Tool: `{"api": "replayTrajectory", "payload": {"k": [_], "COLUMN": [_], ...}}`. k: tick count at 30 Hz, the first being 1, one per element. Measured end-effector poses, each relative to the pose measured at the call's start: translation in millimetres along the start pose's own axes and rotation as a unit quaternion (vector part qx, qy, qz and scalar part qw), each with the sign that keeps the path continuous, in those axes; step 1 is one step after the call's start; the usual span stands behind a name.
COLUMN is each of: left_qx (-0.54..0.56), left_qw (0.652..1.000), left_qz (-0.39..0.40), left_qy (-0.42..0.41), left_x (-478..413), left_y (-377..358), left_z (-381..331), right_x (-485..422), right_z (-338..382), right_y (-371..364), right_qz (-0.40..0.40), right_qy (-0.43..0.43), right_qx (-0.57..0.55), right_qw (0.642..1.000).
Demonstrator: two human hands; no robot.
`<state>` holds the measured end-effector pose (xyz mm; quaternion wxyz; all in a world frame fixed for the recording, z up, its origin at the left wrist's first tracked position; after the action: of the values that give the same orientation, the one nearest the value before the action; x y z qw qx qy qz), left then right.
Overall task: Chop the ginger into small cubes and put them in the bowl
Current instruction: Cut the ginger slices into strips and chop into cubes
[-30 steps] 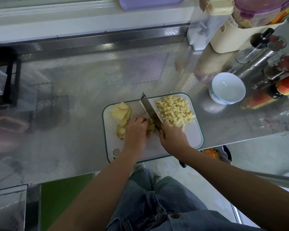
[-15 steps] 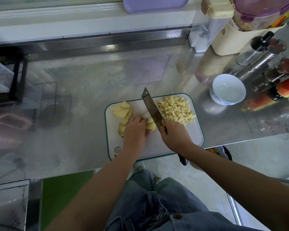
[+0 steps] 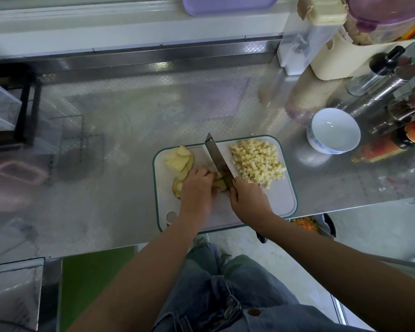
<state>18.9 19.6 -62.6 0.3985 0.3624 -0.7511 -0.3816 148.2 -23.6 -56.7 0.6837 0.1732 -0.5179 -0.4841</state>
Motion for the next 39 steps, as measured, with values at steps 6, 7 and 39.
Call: {"api": "replayTrajectory", "payload": {"k": [6,7,39], "left_qx": [0.008,0.011,0.045], "left_qw": [1.0,1.0,0.999], "left_qz": [-0.001,-0.001,-0.003], "left_qy": [-0.002,-0.005,-0.003], "left_x": [1,1,4], "left_y": [0,0,0], "left_z": [0,0,5], "right_x": [2,2,0], "right_z": [-5,-5,8], "right_y": [2,5,18], "right_qz": [-0.02,-0.024,-0.011], "right_qy": [0.015,0.019,0.036], "right_qx": [-0.031,-0.042,-0.02], "right_qw": [0.999,0.999,0.999]}}
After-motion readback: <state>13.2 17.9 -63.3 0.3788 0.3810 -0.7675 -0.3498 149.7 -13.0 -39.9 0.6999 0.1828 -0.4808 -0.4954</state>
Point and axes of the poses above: each hand's wrist, its own x-axis away from the middle knuckle, its own y-axis out of the back of the hand, z = x × y, the point moved 3 cm from there along -x, towards the middle knuckle, and after that the axes turned 15 degrees about z, right-handed, at the moved point
